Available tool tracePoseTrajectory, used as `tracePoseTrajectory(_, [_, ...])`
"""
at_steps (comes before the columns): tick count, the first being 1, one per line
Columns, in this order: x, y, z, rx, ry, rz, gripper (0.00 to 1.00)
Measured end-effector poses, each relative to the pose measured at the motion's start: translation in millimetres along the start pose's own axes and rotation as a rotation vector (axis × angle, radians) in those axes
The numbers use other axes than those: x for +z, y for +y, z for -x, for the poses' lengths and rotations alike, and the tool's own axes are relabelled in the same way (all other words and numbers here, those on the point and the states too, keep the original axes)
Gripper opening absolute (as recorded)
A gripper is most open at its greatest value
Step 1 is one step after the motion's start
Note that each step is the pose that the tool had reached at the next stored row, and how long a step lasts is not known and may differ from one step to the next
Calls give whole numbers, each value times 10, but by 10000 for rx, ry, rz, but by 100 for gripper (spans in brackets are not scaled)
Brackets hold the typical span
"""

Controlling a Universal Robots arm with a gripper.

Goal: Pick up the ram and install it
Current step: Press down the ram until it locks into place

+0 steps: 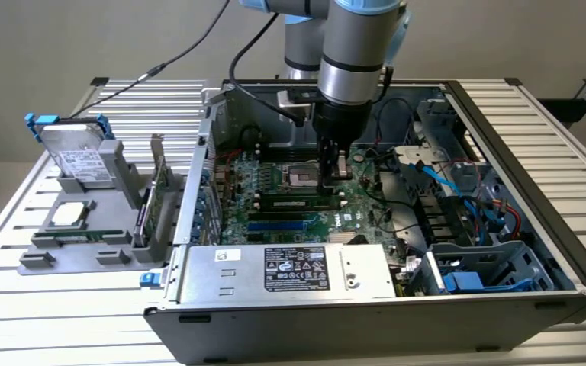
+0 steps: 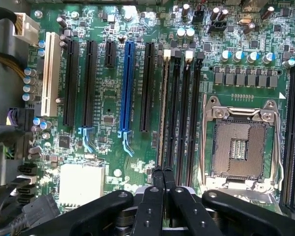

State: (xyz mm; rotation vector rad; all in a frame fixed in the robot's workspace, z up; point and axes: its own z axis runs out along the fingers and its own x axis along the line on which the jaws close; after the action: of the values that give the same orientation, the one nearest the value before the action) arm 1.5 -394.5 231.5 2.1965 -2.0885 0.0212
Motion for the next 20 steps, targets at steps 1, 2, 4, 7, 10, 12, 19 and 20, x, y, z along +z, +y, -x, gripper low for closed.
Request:
tracePoseTrajectory(1, [10,0,1,1,-1,0,10])
tracePoseTrajectory(2, [16,-1,2,1,-1,0,10])
tracePoseTrajectory(4, [25,-1,3,1,0,1,10])
tracePoseTrajectory(7, [36,-2,4,2,2,2,10])
tracePoseTrajectory(10, [49,-3,5,2,2,1,10])
tracePoseTrajectory(12, [59,-4,5,2,5,3,10])
tracePoseTrajectory(19, [16,8,5,12,-10,-18,10])
tracePoseTrajectory(20, [3,17,2,14,-1,-16,10])
